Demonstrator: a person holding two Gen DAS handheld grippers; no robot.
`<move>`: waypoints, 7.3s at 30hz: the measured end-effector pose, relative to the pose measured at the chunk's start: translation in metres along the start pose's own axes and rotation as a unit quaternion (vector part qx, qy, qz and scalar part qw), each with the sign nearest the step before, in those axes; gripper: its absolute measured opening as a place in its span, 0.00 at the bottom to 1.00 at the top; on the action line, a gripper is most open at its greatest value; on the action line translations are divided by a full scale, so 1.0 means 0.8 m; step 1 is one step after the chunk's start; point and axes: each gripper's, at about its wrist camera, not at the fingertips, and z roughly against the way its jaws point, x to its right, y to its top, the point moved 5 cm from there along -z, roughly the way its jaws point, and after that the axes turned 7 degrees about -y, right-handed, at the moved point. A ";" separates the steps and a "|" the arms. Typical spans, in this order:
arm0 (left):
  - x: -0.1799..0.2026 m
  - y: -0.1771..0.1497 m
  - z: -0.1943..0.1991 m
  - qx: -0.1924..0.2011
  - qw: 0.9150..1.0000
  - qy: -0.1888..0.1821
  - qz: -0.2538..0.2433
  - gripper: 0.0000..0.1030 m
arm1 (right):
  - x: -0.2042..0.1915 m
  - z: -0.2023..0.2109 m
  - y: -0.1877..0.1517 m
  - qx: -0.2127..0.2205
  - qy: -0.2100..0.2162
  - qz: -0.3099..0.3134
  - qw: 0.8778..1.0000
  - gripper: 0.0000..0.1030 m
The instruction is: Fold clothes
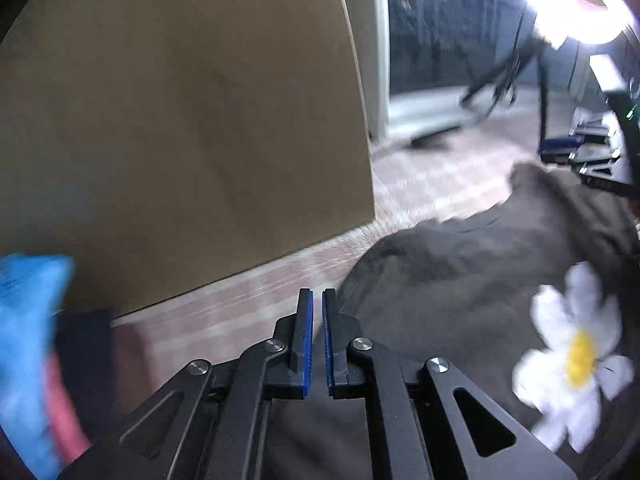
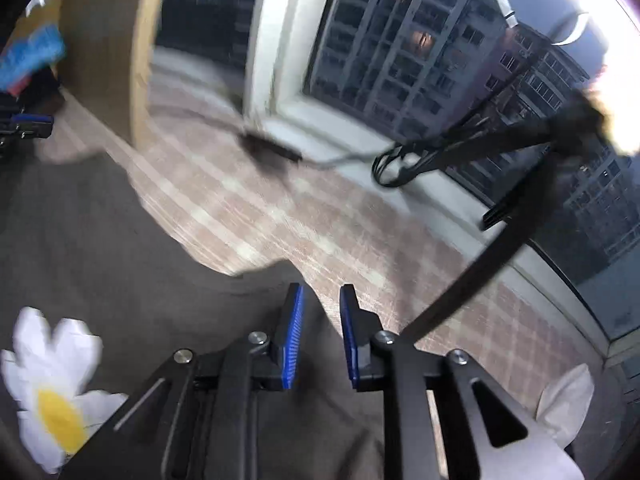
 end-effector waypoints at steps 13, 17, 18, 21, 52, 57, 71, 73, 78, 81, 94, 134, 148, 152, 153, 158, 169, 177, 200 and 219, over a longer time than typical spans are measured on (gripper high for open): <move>0.002 -0.233 0.197 -0.032 0.988 -0.087 0.125 0.16 | 0.012 0.231 -0.108 0.020 0.094 -0.175 0.980 0.39; 0.003 -0.252 0.141 -0.054 0.971 -0.147 0.182 0.18 | -0.006 0.242 -0.199 -0.047 0.071 -0.230 0.970 0.39; 0.001 -0.250 0.129 -0.056 0.968 -0.156 0.188 0.20 | -0.012 0.244 -0.221 -0.062 0.067 -0.244 0.965 0.39; -0.001 -0.233 0.080 -0.077 0.978 -0.104 0.165 0.24 | -0.031 0.241 -0.280 -0.110 0.031 -0.255 0.960 0.39; 0.101 -0.563 0.285 -0.126 0.959 -0.143 0.209 0.26 | -0.475 0.036 0.026 -0.103 0.190 0.087 0.972 0.39; 0.123 -0.602 0.293 -0.133 0.957 -0.133 0.220 0.26 | -0.508 0.016 0.013 -0.117 0.171 0.128 0.970 0.40; 0.124 -0.615 0.248 -0.093 0.953 -0.144 0.251 0.15 | -0.461 0.059 0.030 -0.078 0.203 0.077 0.973 0.07; 0.126 -0.613 0.250 -0.084 0.952 -0.151 0.254 0.08 | -0.458 0.063 0.036 -0.081 0.198 0.083 0.973 0.32; 0.135 -0.606 0.256 -0.073 0.950 -0.161 0.256 0.08 | -0.507 0.063 0.028 -0.082 0.192 0.155 0.966 0.54; 0.136 -0.601 0.259 -0.076 0.952 -0.155 0.252 0.07 | -0.535 0.039 0.026 -0.076 0.135 0.196 0.968 0.54; 0.136 -0.609 0.263 -0.069 0.955 -0.162 0.238 0.07 | -0.498 0.030 0.059 -0.066 0.143 0.138 0.978 0.21; 0.091 -0.614 0.294 -0.026 0.945 -0.168 0.281 0.05 | -0.489 0.056 0.152 -0.009 0.193 0.022 0.981 0.03; 0.076 -0.636 0.257 -0.090 0.935 -0.208 0.271 0.05 | -0.362 0.175 0.084 -0.021 0.227 -0.042 0.973 0.37; 0.075 -0.633 0.257 -0.089 0.922 -0.244 0.286 0.05 | -0.213 0.309 -0.039 0.012 0.137 -0.101 0.985 0.37; 0.076 -0.630 0.255 -0.092 0.922 -0.245 0.285 0.05 | -0.188 0.328 -0.090 0.000 0.109 -0.127 0.986 0.37; 0.078 -0.621 0.252 -0.104 0.927 -0.236 0.273 0.05 | -0.125 0.387 -0.356 -0.106 0.010 -0.244 0.964 0.37; 0.073 -0.591 0.250 -0.124 0.945 -0.172 0.248 0.05 | -0.221 0.401 -0.515 -0.107 0.024 -0.240 0.965 0.37; 0.091 -0.581 0.256 -0.115 0.953 -0.159 0.231 0.05 | -0.238 0.408 -0.514 -0.088 -0.007 -0.124 0.988 0.15; 0.078 -0.573 0.323 -0.137 0.959 -0.108 0.222 0.09 | -0.117 0.529 -0.459 -0.073 0.016 -0.208 0.975 0.05; 0.035 -0.052 -0.042 -0.073 0.992 -0.081 -0.055 0.29 | -0.007 0.175 -0.129 -0.064 -0.024 -0.106 0.992 0.47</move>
